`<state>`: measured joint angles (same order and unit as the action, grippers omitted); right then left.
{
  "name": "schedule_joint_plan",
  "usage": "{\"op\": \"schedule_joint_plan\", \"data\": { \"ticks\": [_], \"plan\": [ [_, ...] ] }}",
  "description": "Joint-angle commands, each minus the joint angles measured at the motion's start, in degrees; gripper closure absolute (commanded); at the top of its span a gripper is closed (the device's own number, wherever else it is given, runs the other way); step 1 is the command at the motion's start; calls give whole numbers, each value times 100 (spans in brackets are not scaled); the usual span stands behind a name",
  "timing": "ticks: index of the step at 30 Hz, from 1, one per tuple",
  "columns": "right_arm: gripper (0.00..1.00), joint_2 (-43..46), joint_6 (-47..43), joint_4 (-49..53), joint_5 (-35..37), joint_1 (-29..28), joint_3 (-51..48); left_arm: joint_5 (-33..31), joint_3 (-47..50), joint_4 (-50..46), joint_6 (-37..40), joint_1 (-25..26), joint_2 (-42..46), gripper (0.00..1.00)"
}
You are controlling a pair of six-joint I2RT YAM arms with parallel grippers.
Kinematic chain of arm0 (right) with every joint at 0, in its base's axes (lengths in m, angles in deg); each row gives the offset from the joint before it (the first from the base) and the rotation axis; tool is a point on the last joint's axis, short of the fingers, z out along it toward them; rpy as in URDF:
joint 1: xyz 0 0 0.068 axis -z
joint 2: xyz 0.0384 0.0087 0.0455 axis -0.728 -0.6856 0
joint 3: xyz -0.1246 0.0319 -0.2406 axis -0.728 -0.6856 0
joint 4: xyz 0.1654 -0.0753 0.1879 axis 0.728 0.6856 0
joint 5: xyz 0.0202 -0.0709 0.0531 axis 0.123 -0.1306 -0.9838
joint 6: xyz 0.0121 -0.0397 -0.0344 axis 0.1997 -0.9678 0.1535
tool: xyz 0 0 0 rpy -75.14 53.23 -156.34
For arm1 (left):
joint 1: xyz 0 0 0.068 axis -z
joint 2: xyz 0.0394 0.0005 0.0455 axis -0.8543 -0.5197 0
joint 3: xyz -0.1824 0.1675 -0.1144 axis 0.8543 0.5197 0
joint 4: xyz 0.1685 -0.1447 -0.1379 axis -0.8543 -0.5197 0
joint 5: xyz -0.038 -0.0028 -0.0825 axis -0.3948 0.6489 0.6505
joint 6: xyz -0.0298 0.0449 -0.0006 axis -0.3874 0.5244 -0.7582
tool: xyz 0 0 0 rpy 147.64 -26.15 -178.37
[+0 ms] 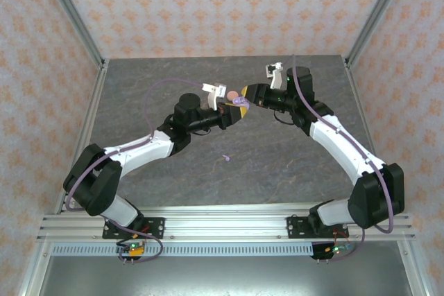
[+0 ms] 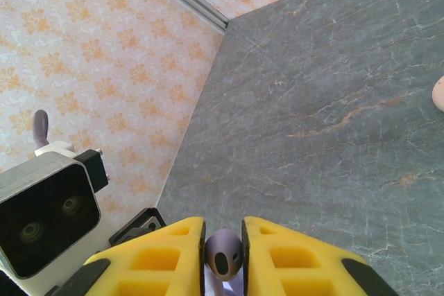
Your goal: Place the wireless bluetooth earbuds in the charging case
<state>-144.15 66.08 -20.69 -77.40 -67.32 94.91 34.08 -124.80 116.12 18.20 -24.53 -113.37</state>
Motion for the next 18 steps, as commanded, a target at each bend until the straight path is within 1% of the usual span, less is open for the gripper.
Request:
{"op": "schedule_joint_plan", "data": {
  "ticks": [1, 7, 15, 18],
  "plan": [
    [79, 173, -81, -194, 61, -48, -75, -60, -270, 181, -76, 34, -90, 83],
    [79, 179, -112, -156, 74, -41, -112, -95, -363, 134, -146, 39, -187, 83],
    [79, 271, -253, 55, 110, -45, -130, -382, -385, 24, -130, 39, -163, 82],
    [79, 313, -330, 154, 124, -48, -139, -388, -382, 23, -111, 39, -162, 83]
  ]
}}
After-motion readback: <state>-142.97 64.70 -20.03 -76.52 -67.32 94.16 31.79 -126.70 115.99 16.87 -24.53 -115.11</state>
